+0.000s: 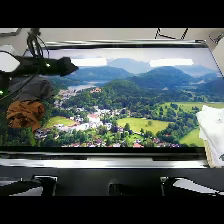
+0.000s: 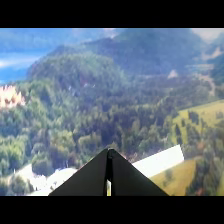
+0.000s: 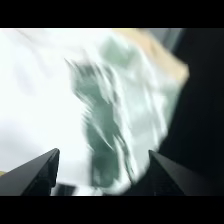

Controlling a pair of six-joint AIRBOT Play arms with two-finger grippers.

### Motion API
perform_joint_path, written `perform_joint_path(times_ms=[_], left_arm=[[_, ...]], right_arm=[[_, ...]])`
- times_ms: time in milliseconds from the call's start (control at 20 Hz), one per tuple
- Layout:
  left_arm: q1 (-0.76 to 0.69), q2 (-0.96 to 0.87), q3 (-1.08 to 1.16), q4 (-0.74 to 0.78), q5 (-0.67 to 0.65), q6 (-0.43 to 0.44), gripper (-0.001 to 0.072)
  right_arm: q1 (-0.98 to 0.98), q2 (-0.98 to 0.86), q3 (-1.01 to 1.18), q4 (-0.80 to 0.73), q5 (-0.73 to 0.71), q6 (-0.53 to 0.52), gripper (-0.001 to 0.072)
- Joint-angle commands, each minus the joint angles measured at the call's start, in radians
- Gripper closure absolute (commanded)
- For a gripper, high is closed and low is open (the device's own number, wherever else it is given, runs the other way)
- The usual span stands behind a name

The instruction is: Fold the clothes and pants, and hang the long-sleeved shirts on hangers.

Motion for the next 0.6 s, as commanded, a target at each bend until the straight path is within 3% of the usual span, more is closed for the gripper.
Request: perform_joint_path(times_ms=[0,150,200,250,300,350,400,450,550], left_arm=[[-0.006,0.0,0.133,0.157,0.102,-0.015,0.069],[-0.025,-0.009,0.166,0.674,0.071,-0.29,0.0689],[-0.021,-0.023,0.165,0.774,-0.01,-0.349,0.0687],[-0.01,-0.045,0.164,0.796,-0.113,-0.355,0.0679],[0.004,-0.071,0.158,0.784,-0.211,-0.352,0.0522],[0.013,-0.103,0.142,0.753,-0.335,-0.351,0.013],[0.016,-0.133,0.116,0.711,-0.464,-0.338,-0.0011],[0.016,-0.159,0.072,0.677,-0.575,-0.281,-0.0013],[-0.003,-0.145,-0.057,0.628,-0.561,-0.255,-0.0013]], right_arm=[[0.118,0.002,0.298,0.209,-0.238,-0.122,0.0069],[0.37,0.006,0.435,0.384,-0.357,-0.171,0.0071],[0.48,0.005,0.429,0.385,-0.333,-0.169,0.0071],[0.586,-0.01,0.408,0.349,-0.286,-0.141,0.0071],[0.674,-0.037,0.385,0.311,-0.208,-0.07,0.007],[0.756,-0.07,0.343,0.303,-0.112,-0.006,0.0067],[0.824,-0.097,0.288,0.309,-0.048,0.031,0.0066],[0.887,-0.116,0.23,0.314,-0.012,0.038,0.0064],[0.986,-0.124,0.127,0.291,0.0,0.059,0.0049]])
